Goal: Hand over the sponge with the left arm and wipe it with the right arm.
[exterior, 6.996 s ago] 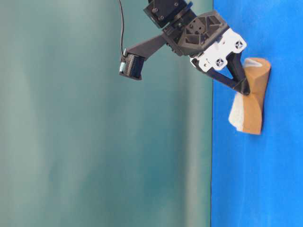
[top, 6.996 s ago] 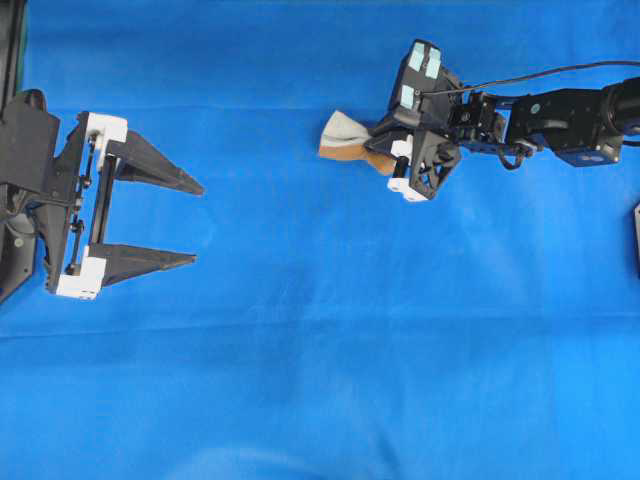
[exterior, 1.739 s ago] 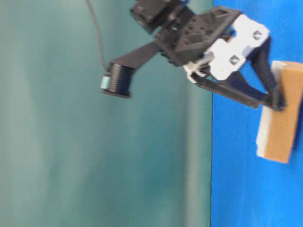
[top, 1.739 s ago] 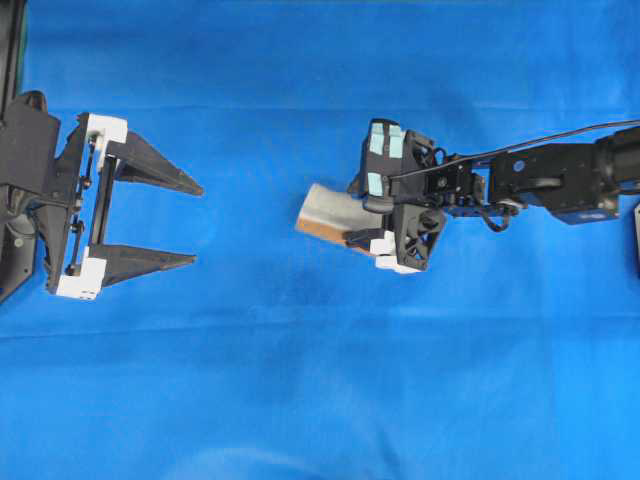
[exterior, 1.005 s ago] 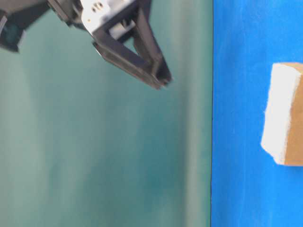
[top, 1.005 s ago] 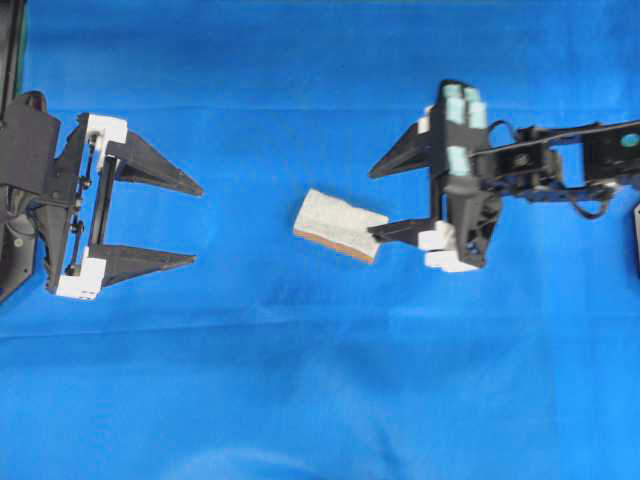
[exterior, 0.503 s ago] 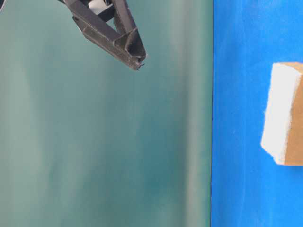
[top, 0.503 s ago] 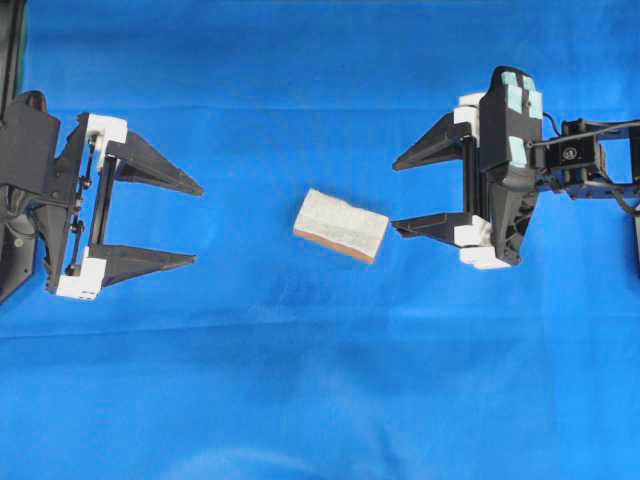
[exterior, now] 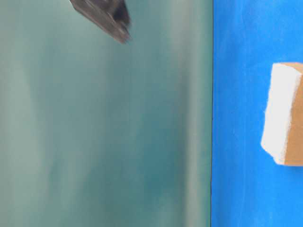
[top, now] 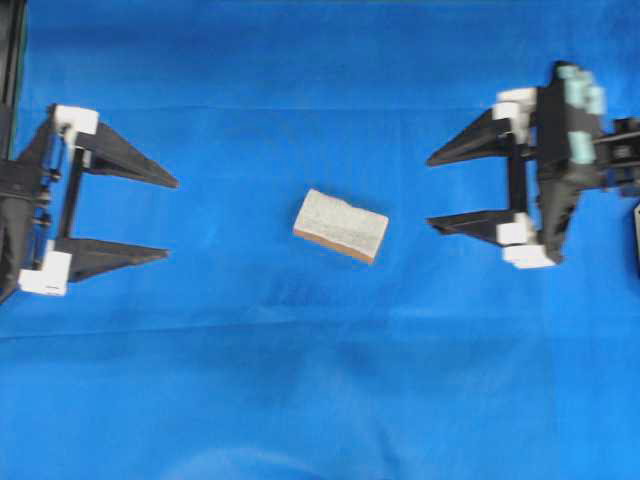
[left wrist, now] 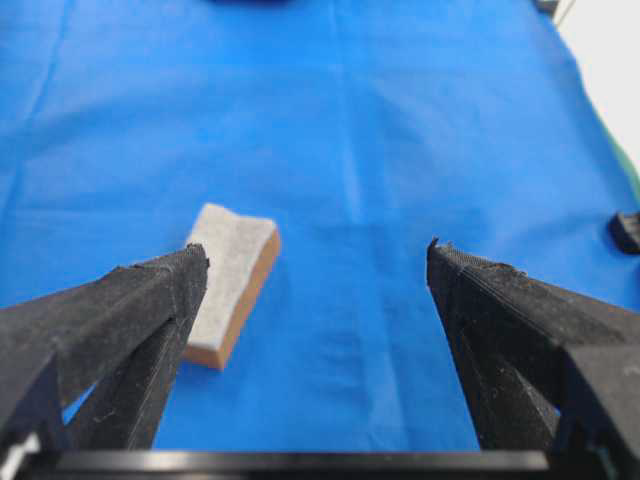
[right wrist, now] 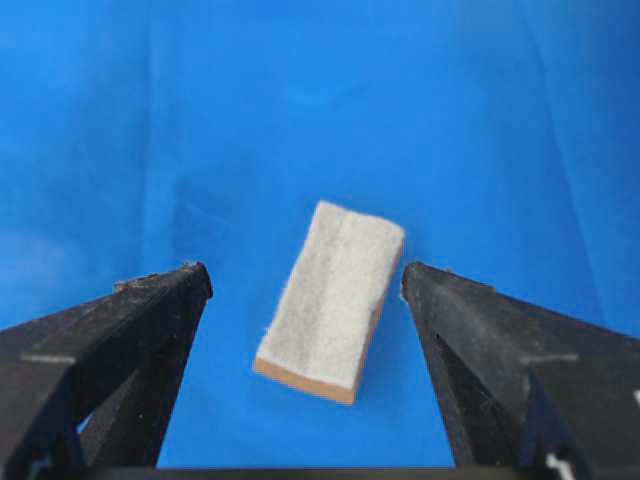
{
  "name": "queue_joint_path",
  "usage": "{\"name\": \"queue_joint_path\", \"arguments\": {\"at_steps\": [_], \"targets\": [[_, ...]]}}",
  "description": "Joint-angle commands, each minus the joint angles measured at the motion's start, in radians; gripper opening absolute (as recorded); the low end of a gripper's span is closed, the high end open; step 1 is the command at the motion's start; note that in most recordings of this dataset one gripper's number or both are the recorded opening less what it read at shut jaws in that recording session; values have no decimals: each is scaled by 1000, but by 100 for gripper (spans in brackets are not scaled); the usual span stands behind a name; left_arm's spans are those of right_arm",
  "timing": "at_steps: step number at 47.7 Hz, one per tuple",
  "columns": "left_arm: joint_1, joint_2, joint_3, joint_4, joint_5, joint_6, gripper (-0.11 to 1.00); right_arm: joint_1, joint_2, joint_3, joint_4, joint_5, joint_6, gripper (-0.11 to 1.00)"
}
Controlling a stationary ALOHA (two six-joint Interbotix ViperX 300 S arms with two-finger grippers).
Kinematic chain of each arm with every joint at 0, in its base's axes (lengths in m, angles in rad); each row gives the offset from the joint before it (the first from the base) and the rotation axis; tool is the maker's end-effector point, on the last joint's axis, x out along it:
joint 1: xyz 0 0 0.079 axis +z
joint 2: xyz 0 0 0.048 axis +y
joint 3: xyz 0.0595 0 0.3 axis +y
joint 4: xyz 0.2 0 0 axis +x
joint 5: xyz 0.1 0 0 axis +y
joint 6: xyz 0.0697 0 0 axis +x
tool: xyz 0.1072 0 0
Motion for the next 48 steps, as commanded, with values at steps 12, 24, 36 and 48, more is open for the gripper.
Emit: {"name": "queue_joint_path", "arguments": {"at_steps": [12,24,36,48], "targets": [[-2,-138,-5,0,163,8,88,3,-282,89,-3,87,-8,74],[-3,-316,89,0,233,5,88,2,-523,233,-5,109,2,74],[-3,-500,209,0,241,3,88,-8,-643,351,2,130,18,74],[-3,-578,311,-2,216,-17,88,-12,-689,453,14,14,49,74]]}}
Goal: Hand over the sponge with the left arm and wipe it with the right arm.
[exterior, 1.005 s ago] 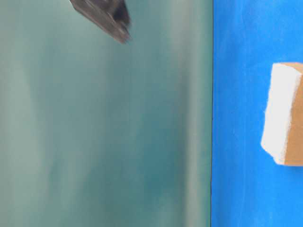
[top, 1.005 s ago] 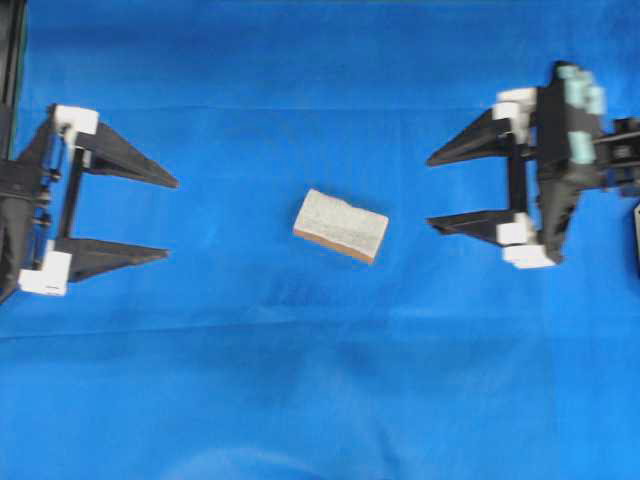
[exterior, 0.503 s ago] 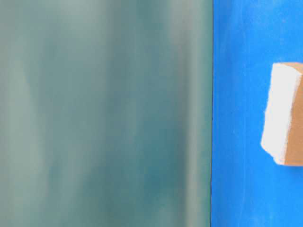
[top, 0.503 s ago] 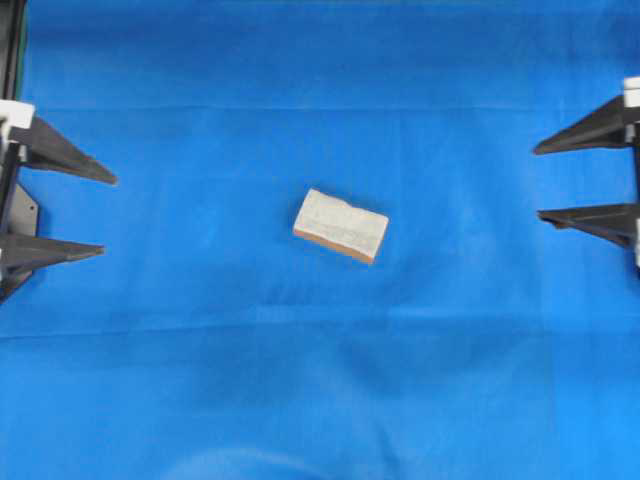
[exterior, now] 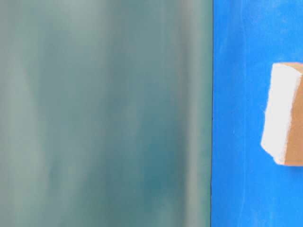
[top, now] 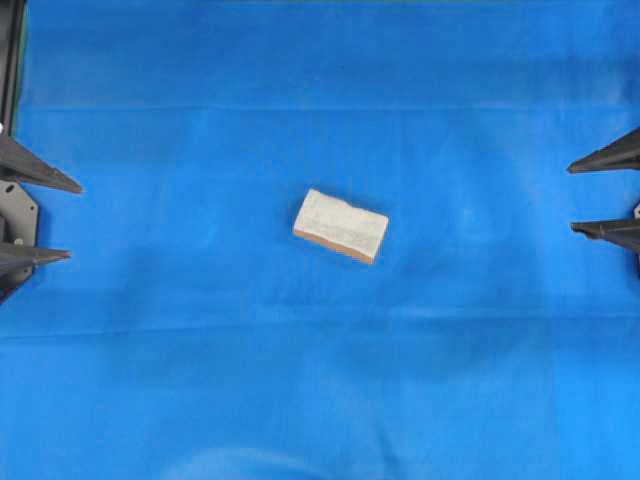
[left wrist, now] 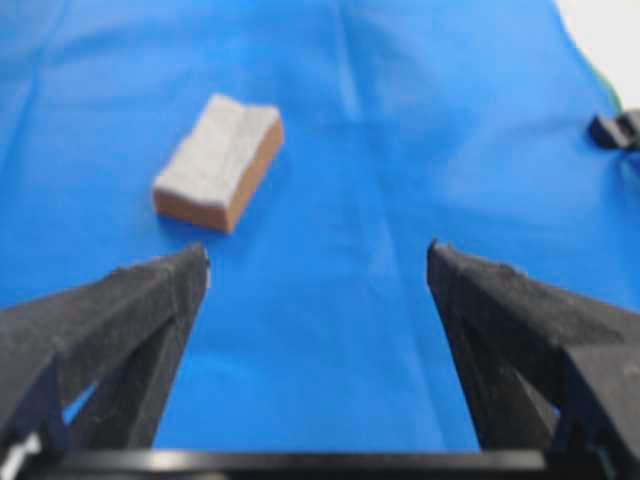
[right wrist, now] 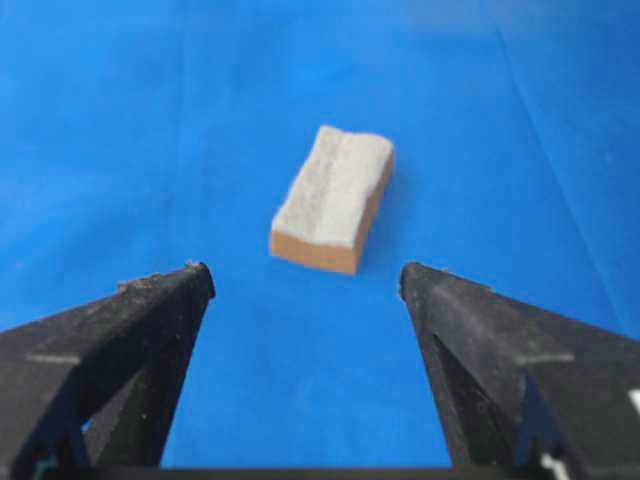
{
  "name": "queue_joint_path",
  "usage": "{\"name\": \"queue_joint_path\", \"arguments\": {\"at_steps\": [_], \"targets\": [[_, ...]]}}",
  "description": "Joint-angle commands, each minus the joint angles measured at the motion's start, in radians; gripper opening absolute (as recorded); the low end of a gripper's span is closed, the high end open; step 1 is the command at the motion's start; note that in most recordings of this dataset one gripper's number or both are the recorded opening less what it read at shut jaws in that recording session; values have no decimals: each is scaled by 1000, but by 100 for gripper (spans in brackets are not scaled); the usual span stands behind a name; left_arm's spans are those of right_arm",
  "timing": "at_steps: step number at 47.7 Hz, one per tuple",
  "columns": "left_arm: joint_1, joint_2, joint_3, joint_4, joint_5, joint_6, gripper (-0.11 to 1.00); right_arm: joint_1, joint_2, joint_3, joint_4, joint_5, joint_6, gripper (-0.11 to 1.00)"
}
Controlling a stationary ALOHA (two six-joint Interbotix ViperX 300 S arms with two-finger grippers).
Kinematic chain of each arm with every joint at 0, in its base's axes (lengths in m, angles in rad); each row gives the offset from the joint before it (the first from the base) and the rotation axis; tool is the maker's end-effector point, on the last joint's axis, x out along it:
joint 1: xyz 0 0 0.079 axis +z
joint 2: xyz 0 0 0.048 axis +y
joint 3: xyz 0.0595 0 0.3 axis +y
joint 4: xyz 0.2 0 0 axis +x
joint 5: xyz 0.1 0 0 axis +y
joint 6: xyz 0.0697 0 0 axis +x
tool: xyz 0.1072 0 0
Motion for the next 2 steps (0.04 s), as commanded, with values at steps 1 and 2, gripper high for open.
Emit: {"name": "queue_joint_path", "arguments": {"at_steps": [1,2], "targets": [[-2,-3,14,-2,-28,-3,88,-2,6,14,8,-57,6,74],[-3,-6,18,-2,-34,-5,88,-2,6,20,9,-64,8,74]]}}
